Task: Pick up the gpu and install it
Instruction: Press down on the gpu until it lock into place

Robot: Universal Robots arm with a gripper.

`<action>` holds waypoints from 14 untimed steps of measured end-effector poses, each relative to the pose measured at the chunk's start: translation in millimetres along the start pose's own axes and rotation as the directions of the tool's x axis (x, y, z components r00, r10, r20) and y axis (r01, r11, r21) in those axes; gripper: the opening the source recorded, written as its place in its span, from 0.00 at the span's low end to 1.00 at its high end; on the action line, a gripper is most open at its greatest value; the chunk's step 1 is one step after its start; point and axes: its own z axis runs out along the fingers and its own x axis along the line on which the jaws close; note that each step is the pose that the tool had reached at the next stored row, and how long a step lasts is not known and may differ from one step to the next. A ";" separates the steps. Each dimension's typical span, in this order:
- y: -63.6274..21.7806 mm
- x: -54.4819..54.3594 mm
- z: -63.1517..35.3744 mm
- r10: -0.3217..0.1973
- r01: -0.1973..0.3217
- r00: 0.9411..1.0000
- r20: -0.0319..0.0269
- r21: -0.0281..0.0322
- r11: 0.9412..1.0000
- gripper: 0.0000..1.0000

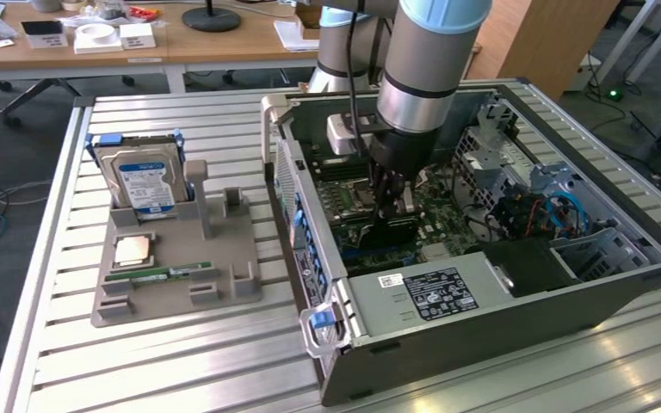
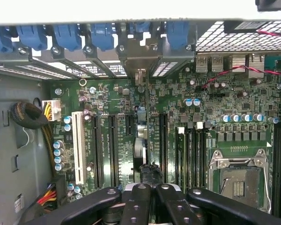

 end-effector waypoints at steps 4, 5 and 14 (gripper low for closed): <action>0.6 0.1 0.7 0.000 0.000 1.000 0.000 0.000 1.000 0.11; 0.8 0.0 1.1 0.000 0.000 1.000 0.000 0.000 1.000 0.11; 1.3 -0.4 1.0 0.000 0.000 1.000 -0.005 -0.002 1.000 0.11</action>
